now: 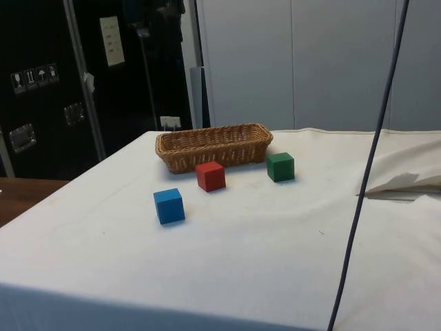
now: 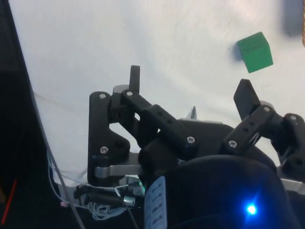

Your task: Pick up the blue cube and place it into the basket.

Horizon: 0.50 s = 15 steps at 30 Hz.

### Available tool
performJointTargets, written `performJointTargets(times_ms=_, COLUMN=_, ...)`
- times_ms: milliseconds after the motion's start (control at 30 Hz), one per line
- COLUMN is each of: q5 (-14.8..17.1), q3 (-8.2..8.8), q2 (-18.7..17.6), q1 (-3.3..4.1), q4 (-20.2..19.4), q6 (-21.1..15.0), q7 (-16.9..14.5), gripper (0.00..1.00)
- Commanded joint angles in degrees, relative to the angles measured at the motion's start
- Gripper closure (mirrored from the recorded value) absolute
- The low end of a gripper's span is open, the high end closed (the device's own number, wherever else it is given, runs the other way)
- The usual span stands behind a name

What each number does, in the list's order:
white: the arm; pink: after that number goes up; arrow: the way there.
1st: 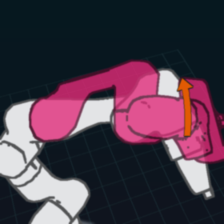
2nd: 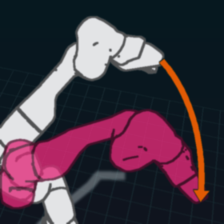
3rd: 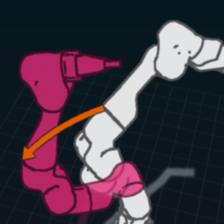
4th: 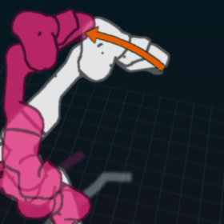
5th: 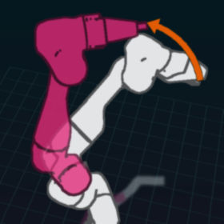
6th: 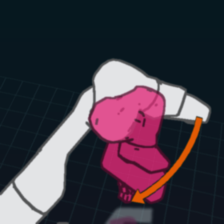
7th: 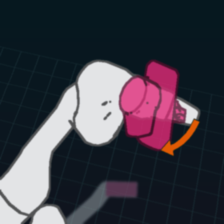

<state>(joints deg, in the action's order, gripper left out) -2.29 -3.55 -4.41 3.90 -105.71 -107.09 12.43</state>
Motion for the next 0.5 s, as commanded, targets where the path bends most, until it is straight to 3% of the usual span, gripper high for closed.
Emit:
performJointTargets(times_ms=0, q5=-0.52, q3=0.0, q2=-0.52, q1=0.06, q4=0.46, q6=0.06, q7=1.15, gripper=0.0)
performJointTargets(times_ms=33, q5=-0.11, q3=0.0, q2=-0.17, q1=0.0, q4=0.11, q6=0.0, q7=0.4, gripper=0.0)
performJointTargets(times_ms=467, q5=-0.52, q3=0.0, q2=-1.78, q1=0.0, q4=0.29, q6=-0.46, q7=6.65, gripper=0.0)
